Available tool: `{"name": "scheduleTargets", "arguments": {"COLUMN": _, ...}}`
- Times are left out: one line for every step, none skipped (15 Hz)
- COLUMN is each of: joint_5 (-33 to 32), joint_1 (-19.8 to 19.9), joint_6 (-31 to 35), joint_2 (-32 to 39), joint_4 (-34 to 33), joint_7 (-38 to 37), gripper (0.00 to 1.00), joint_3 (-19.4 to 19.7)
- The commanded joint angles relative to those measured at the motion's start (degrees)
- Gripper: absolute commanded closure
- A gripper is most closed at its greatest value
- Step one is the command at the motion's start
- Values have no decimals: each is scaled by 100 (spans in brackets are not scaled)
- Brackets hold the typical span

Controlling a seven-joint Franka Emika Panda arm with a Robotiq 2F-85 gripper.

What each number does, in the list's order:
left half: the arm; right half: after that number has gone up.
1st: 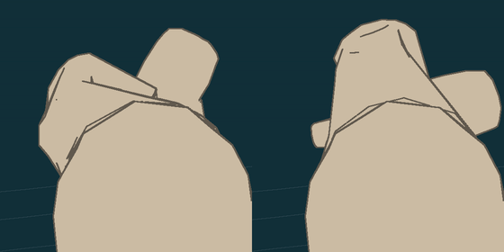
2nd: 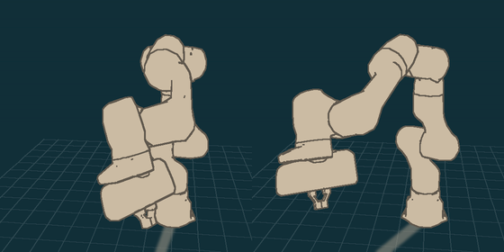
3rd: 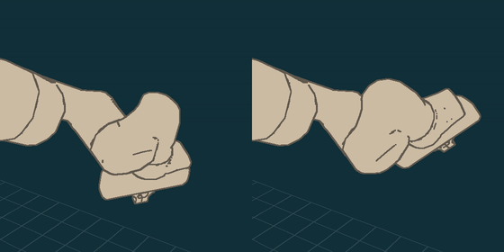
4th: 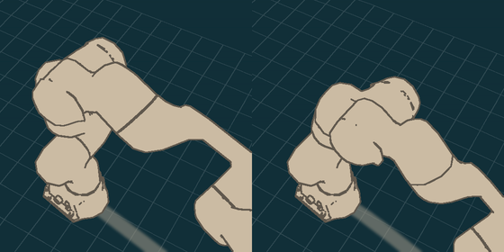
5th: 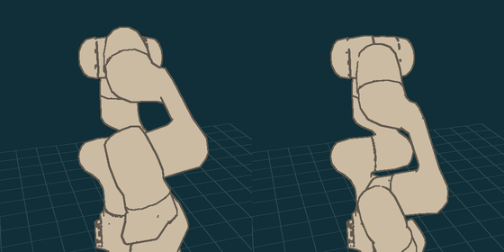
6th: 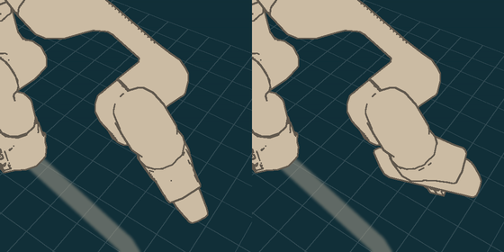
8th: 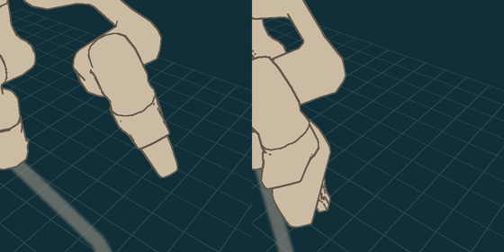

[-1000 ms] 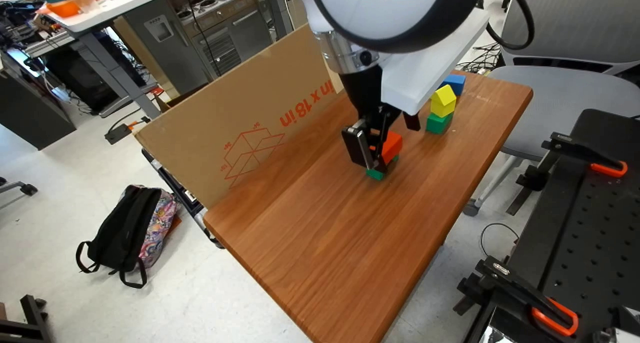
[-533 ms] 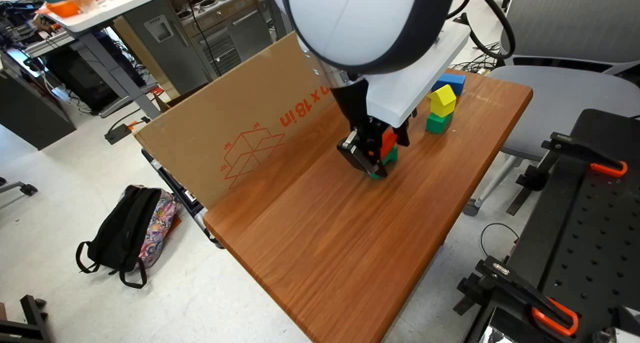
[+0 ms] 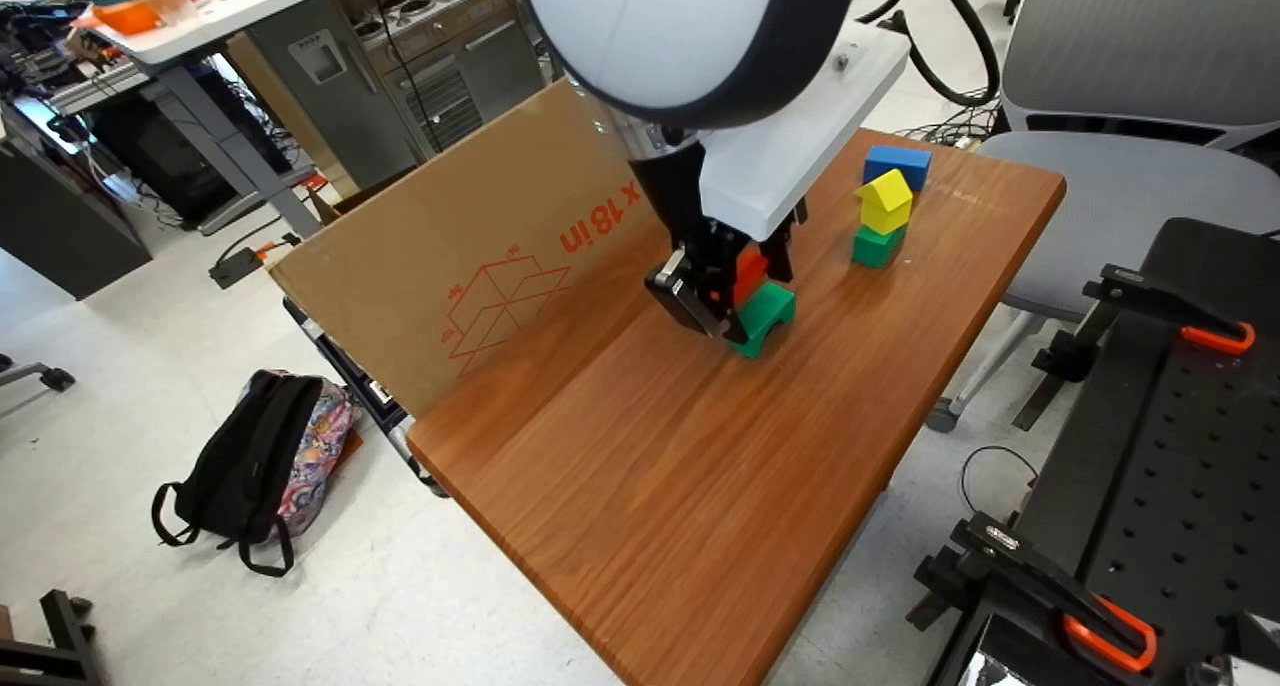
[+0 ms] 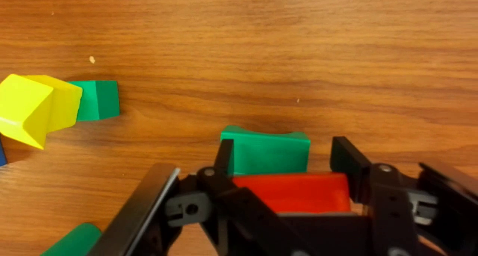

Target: Put the orange block on the table

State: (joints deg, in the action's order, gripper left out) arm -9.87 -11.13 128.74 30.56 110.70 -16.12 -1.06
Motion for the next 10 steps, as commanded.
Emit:
{"name": "scheduleTargets", "arguments": {"joint_5": -16, "joint_1": -100, "joint_6": -538, "joint_2": -232, "joint_4": 20, "joint_7": 203, "gripper": 58, "joint_3": -95}}
{"name": "scheduleTargets", "arguments": {"joint_5": 1, "joint_1": -105, "joint_6": -648, "joint_2": -282, "joint_4": 66, "joint_7": 276, "gripper": 58, "joint_3": -151}}
{"name": "scheduleTargets", "arguments": {"joint_5": 41, "joint_1": -96, "joint_6": -779, "joint_2": -341, "joint_4": 125, "joint_7": 375, "gripper": 58, "joint_3": -224}}
{"name": "scheduleTargets", "arguments": {"joint_5": 71, "joint_1": -89, "joint_6": -898, "joint_2": -379, "joint_4": 154, "joint_7": 457, "gripper": 58, "joint_3": -287}}
{"name": "scheduleTargets", "arguments": {"joint_5": 87, "joint_1": -76, "joint_6": -1002, "joint_2": -454, "joint_4": 231, "joint_7": 563, "gripper": 58, "joint_3": -352}}
{"name": "scheduleTargets", "arguments": {"joint_5": 89, "joint_1": -70, "joint_6": -1060, "joint_2": -517, "joint_4": 295, "joint_7": 634, "gripper": 58, "joint_3": -401}}
{"name": "scheduleTargets", "arguments": {"joint_5": 88, "joint_1": -58, "joint_6": -1060, "joint_2": -599, "joint_4": 400, "joint_7": 732, "gripper": 58, "joint_3": -453}}
{"name": "scheduleTargets", "arguments": {"joint_5": 76, "joint_1": -57, "joint_6": -1048, "joint_2": -644, "joint_4": 466, "joint_7": 800, "gripper": 58, "joint_3": -487}}
{"name": "scheduleTargets", "arguments": {"joint_5": 65, "joint_1": -63, "joint_6": -1042, "joint_2": -659, "joint_4": 523, "joint_7": 848, "gripper": 58, "joint_3": -513}}
{"name": "scheduleTargets", "arguments": {"joint_5": 56, "joint_1": -70, "joint_6": -1035, "joint_2": -653, "joint_4": 555, "joint_7": 866, "gripper": 58, "joint_3": -527}}
